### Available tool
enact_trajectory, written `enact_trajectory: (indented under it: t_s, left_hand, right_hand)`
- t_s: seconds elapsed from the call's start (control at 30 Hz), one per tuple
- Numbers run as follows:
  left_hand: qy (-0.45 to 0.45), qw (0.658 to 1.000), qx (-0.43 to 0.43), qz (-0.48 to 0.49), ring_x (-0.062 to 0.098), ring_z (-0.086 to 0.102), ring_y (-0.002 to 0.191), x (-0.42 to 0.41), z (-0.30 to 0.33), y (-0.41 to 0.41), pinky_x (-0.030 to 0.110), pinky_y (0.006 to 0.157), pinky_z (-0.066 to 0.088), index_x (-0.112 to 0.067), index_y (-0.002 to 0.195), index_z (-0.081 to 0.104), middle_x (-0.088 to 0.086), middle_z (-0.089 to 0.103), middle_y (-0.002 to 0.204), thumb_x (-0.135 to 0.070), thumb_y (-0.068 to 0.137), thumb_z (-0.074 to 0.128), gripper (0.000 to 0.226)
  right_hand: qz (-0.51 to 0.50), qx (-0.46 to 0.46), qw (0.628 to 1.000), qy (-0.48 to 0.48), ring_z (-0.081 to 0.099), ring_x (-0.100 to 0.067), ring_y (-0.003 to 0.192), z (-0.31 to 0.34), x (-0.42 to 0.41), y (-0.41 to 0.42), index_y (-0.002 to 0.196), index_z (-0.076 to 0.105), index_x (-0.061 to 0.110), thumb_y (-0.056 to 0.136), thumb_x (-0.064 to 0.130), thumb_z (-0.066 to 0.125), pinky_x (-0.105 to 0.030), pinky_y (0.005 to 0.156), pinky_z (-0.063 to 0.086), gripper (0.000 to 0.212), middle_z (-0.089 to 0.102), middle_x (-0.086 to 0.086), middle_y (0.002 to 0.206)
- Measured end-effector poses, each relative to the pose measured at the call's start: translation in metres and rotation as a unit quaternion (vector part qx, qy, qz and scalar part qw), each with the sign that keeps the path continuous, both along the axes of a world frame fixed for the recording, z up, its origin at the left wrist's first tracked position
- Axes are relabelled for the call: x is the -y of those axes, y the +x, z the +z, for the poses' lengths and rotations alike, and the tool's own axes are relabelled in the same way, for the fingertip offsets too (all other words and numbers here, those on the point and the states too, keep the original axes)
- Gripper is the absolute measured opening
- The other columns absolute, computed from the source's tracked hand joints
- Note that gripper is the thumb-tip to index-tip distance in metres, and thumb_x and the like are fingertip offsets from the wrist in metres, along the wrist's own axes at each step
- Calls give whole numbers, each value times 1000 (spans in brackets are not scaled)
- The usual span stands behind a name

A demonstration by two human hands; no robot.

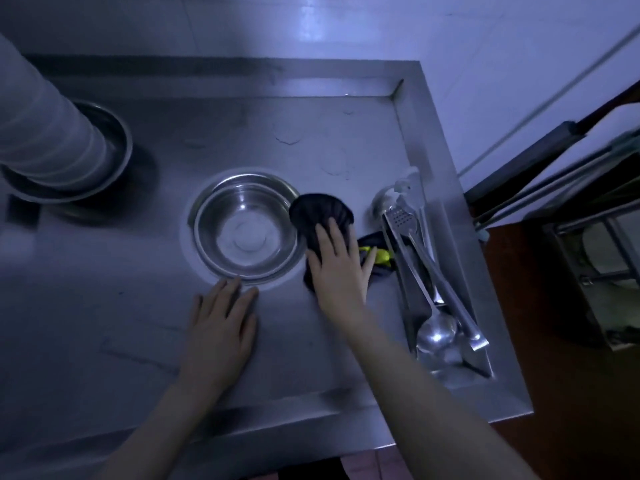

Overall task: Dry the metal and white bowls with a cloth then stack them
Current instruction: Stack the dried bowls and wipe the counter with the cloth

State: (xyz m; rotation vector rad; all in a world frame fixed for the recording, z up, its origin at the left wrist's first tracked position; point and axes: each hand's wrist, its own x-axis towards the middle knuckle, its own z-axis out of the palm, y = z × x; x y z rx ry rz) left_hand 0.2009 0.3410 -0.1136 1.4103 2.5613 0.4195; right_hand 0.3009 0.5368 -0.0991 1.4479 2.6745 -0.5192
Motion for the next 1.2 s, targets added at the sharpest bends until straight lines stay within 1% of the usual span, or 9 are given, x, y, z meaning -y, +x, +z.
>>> enact_trajectory:
  t_s: [0.13,0.27,0.47,0.67,0.9,0.97,1.03,1.13,1.2]
  left_hand:
    - [19,1000,4,12,34,47,130,-5,-3,-1,59,105,40,-11,121,67,16,56,139,-34,93,41,45]
    - [38,999,14,16,36,48,131,6,-3,-5,54,105,43,-8,124,66,17,53,142,-31,94,43,44]
    - [89,994,-9,64,37,44,133,-6,-3,-65,51,109,39,-5,132,58,19,50,144,-22,89,46,48]
    - [42,996,-10,74,33,37,141,-38,-16,-139,53,115,30,-12,144,46,14,41,153,-38,93,41,58]
    - [104,990,-52,80,32,46,136,-43,-26,-151,53,113,32,-7,139,54,14,50,147,-33,95,50,52]
    - [114,989,-48,82,31,46,137,-44,-24,-151,51,115,31,-8,142,51,14,48,148,-33,96,48,52]
    - [132,986,-35,91,31,43,139,-44,-22,-152,48,117,30,-10,146,43,15,44,151,-33,97,48,54]
    - [159,979,14,128,28,37,143,-44,-20,-151,49,114,34,-7,149,36,13,36,156,-31,99,48,56]
    - [158,975,39,151,25,34,144,-46,-17,-152,50,111,38,-4,149,36,12,33,157,-31,99,47,58]
  right_hand:
    - [-23,-17,999,-34,-4,-13,148,3,-34,-29,150,20,40,101,53,24,-58,116,-2,51,5,18,160]
    - [54,-42,996,52,19,-17,147,-1,31,11,145,39,33,98,48,35,-59,113,19,50,27,12,157]
    - [129,-5,991,46,26,-20,145,-7,94,66,146,40,28,97,49,34,-55,108,30,53,28,8,157]
    - [7,-10,998,56,19,-12,146,-8,10,-52,147,35,32,96,51,29,-57,112,22,55,27,12,156]
    - [-12,-39,999,-5,2,-4,147,-3,-91,-176,150,21,39,100,51,26,-51,118,0,51,14,20,159]
    - [45,-45,998,0,3,-3,147,0,-92,-202,148,24,41,100,50,28,-54,117,1,49,15,21,158]
    - [161,-51,985,31,9,-6,147,0,-75,-218,146,31,41,98,52,30,-60,114,7,49,21,19,157]
    - [345,-67,935,48,17,-12,147,-7,-34,-226,142,42,36,97,55,32,-66,110,14,50,30,13,155]
    - [401,-84,911,49,18,-13,147,-11,-18,-227,139,46,35,96,54,35,-64,111,14,48,33,12,154]
